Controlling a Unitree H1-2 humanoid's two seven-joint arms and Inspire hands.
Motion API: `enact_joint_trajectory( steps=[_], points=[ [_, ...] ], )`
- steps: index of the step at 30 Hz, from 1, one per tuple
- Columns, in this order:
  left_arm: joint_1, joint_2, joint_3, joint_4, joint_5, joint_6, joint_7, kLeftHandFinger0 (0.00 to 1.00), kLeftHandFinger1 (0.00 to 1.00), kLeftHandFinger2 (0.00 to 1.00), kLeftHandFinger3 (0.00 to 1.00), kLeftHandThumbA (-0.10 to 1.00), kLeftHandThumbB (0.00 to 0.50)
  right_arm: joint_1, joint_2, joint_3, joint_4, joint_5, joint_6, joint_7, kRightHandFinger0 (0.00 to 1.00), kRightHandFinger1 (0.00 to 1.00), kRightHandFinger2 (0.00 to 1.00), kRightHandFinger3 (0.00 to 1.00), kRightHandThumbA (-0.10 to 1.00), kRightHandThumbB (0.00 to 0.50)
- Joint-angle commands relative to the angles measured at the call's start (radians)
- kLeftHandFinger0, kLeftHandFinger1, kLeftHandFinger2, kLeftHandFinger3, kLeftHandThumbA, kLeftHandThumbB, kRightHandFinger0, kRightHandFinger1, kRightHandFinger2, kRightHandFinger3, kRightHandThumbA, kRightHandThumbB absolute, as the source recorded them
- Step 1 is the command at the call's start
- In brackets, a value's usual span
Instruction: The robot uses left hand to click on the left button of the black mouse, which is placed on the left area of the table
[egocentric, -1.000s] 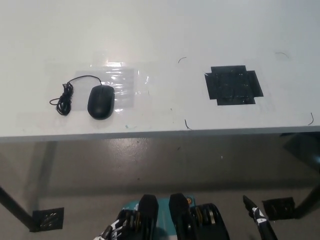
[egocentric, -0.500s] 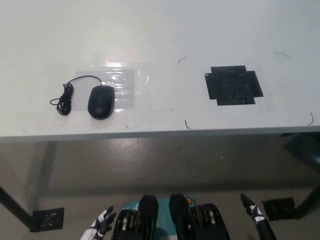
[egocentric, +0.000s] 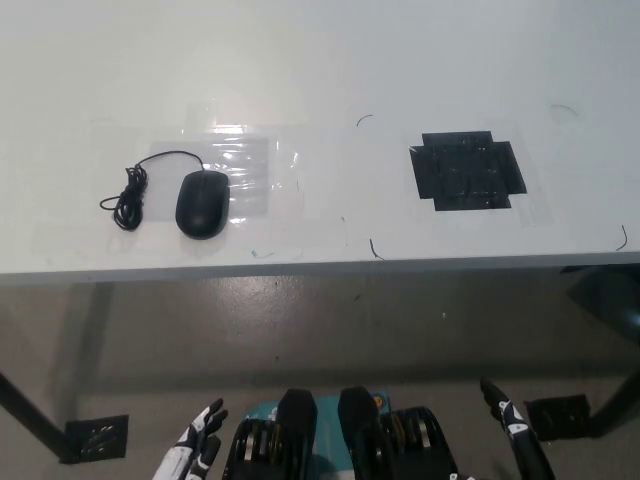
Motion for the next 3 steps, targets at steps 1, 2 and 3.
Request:
enact_joint_trajectory(
  steps=[1, 2, 3],
  points=[
    [-0.018, 0.018, -0.013, -0.015, 0.013, -0.037, 0.062, 1.00, 1.00, 1.00, 1.00, 1.00, 0.258, -0.023, -0.002, 0.001, -0.037, -0.011, -0.025, -0.011, 1.00, 1.00, 1.00, 1.00, 1.00, 0.065],
    [-0.016, 0.018, -0.016, -0.020, 0.017, -0.031, 0.066, 1.00, 1.00, 1.00, 1.00, 1.00, 0.253, -0.022, -0.002, 0.002, -0.039, -0.012, -0.023, -0.010, 1.00, 1.00, 1.00, 1.00, 1.00, 0.069],
    [-0.016, 0.018, -0.017, -0.021, 0.018, -0.031, 0.068, 1.00, 1.00, 1.00, 1.00, 1.00, 0.253, -0.021, -0.003, 0.002, -0.040, -0.012, -0.021, -0.010, 1.00, 1.00, 1.00, 1.00, 1.00, 0.069]
  ],
)
